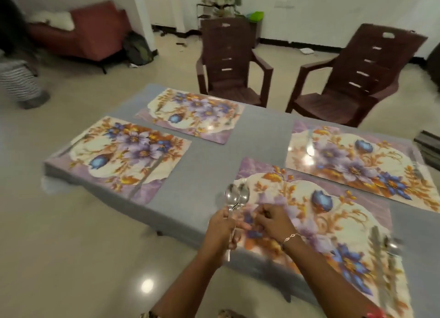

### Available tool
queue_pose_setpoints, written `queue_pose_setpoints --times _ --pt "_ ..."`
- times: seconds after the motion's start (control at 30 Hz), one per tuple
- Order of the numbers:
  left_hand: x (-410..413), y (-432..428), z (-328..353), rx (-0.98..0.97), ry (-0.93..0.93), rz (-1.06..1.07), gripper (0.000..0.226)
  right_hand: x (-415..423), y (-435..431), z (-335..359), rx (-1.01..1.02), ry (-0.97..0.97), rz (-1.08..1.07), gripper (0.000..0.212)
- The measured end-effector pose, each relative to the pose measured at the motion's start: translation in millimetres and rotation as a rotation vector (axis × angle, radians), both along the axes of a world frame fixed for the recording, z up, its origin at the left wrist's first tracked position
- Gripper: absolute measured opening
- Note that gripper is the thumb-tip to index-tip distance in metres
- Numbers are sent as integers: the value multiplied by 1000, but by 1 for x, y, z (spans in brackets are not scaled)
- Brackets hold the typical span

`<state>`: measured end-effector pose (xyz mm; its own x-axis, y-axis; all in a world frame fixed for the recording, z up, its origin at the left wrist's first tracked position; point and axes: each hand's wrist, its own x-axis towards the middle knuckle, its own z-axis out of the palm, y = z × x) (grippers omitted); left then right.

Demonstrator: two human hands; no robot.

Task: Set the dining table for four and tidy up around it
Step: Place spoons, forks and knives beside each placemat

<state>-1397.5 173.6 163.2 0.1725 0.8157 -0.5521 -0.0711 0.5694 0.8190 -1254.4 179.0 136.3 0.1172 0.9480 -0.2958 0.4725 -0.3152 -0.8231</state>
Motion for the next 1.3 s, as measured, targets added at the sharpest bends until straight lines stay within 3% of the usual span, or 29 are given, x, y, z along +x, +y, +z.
queue_pose_setpoints --times 0.17,0.4,0.57,0.93,1.17,1.3 --pt "-75 7 -2 68 35 171 18 -92 23 12 -142 366 29 20" --pt "-143 33 -2 117 -19 327 9 -174 61 13 -218 492 129 17" --pt "-175 73 -12 124 -17 327 5 -207 100 7 -248 541 60 16" --pt "-252 192 -27 37 176 288 13 -239 200 -16 -350 458 -137 22" --pt "-288 237 -43 13 274 211 15 -258 216 -35 -384 251 -291 31" --pt "-302 262 -51 37 279 80 17 -269 221 -37 -380 145 -384 23"
